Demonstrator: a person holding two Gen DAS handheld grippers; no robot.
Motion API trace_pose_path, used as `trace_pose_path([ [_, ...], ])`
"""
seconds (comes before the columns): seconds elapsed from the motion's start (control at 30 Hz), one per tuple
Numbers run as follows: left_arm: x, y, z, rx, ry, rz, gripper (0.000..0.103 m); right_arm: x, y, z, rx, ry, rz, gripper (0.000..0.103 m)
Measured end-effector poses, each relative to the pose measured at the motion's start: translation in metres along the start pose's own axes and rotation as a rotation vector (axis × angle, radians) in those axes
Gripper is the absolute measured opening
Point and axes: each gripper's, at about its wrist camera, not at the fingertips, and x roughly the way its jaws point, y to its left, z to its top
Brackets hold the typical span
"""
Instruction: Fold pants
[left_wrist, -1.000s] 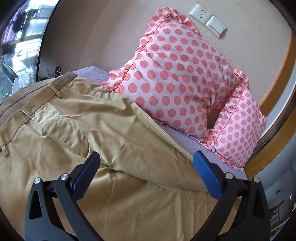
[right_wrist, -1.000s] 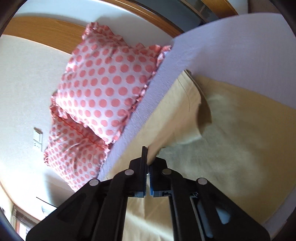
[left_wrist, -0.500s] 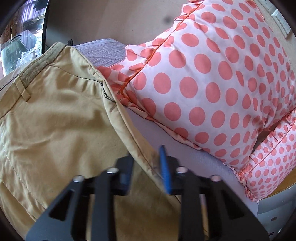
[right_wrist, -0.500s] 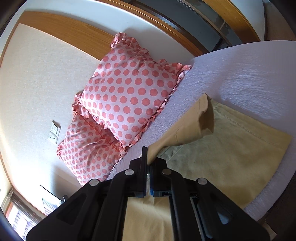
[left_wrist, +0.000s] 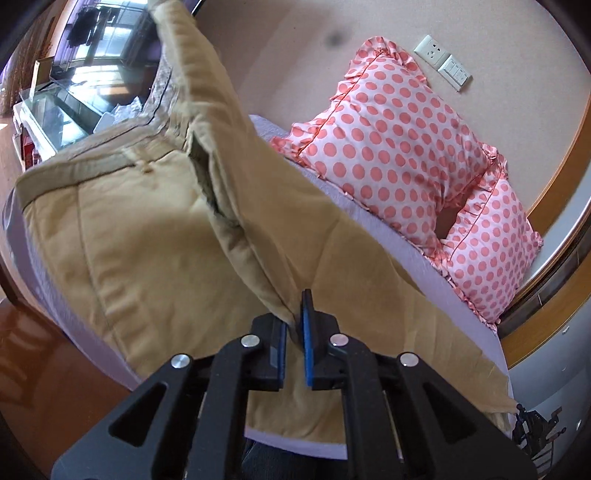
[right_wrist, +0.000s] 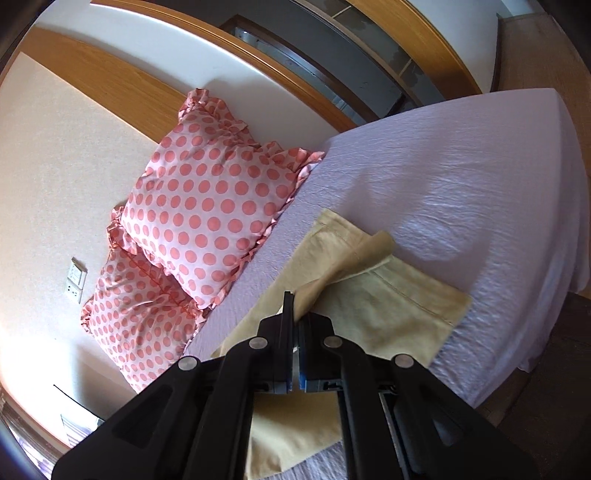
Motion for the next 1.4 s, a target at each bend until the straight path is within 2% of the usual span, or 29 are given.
trace_pose_path([
  [0.07, -0.004, 0.013, -0.017, -0.037, 0.017, -0.002, 0.006, -0.002, -0.004, -0.001, 0.011, 0.001, -0.013, 0.002],
  [0.17, -0.007, 0.02, -0.027, -0.054, 0.0, -0.012, 0.006, -0.006, -0.007, -0.003, 0.009, 0.002, -0.027, 0.002],
  [0.47, -0.016, 0.021, -0.02, -0.021, -0.017, -0.045, 0.006, -0.011, -0.016, -0.012, 0.027, 0.024, -0.086, 0.002],
  [0.67, -0.017, 0.028, -0.019, -0.035, -0.008, -0.067, 0.006, -0.022, -0.019, -0.018, 0.043, -0.005, -0.124, 0.002],
  [0.77, -0.015, 0.027, -0.019, -0.008, 0.005, -0.059, 0.009, -0.024, -0.011, -0.02, -0.024, -0.018, -0.182, 0.003],
  [0.83, -0.017, 0.027, -0.022, 0.004, 0.005, -0.071, 0.015, -0.031, -0.007, -0.018, -0.038, -0.06, -0.257, 0.018],
  [0.87, -0.019, 0.027, -0.025, 0.01, -0.003, -0.068, 0.03, -0.036, -0.007, -0.017, -0.035, -0.09, -0.278, 0.034],
  [0.9, -0.023, 0.027, -0.027, 0.016, -0.023, -0.066, 0.044, -0.04, -0.008, -0.015, -0.032, -0.12, -0.277, 0.045],
  [0.93, -0.028, 0.027, -0.029, 0.02, -0.047, -0.067, 0.048, -0.042, -0.01, -0.013, -0.033, -0.132, -0.282, 0.045],
  [1.0, -0.034, 0.029, -0.032, 0.024, -0.08, -0.067, 0.054, -0.036, -0.014, -0.011, -0.033, -0.115, -0.292, 0.044],
  [1.1, -0.039, 0.037, -0.034, -0.008, -0.107, -0.065, 0.057, -0.027, -0.013, -0.016, -0.057, -0.103, -0.255, 0.042],
  [1.13, -0.041, 0.04, -0.033, -0.023, -0.115, -0.068, 0.058, -0.023, -0.011, -0.019, -0.07, -0.086, -0.231, 0.038],
  [1.17, -0.043, 0.043, -0.033, -0.037, -0.123, -0.067, 0.058, -0.016, -0.01, -0.023, -0.071, -0.052, -0.197, 0.029],
  [1.23, -0.047, 0.048, -0.031, -0.06, -0.141, -0.052, 0.061, -0.008, -0.004, -0.027, -0.106, -0.045, -0.179, 0.021],
  [1.27, -0.049, 0.052, -0.03, -0.072, -0.152, -0.048, 0.061, -0.004, -0.002, -0.027, -0.124, -0.043, -0.158, 0.003],
  [1.33, -0.054, 0.059, -0.029, -0.099, -0.175, -0.045, 0.062, 0.003, 0.012, -0.026, -0.164, -0.045, -0.125, 0.004],
  [1.4, -0.058, 0.066, -0.028, -0.126, -0.196, -0.037, 0.065, 0.007, 0.043, -0.028, -0.227, -0.05, -0.05, 0.003],
])
